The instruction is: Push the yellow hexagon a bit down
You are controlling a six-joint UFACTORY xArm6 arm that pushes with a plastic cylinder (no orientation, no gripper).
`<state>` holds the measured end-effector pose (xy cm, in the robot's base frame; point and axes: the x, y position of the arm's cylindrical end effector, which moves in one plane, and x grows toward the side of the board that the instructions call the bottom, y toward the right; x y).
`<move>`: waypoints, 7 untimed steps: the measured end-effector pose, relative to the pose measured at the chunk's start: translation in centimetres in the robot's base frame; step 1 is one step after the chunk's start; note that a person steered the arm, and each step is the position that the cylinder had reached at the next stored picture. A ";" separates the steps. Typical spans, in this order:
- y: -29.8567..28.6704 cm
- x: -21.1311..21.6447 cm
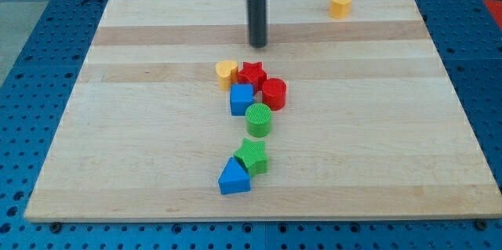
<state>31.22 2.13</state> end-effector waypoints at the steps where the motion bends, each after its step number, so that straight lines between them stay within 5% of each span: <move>1: 8.6 -0.6; 2: 18.4 -5.1; 3: 20.3 -10.1; 5: 11.5 -9.7; 7: 3.0 -4.8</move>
<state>26.40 5.11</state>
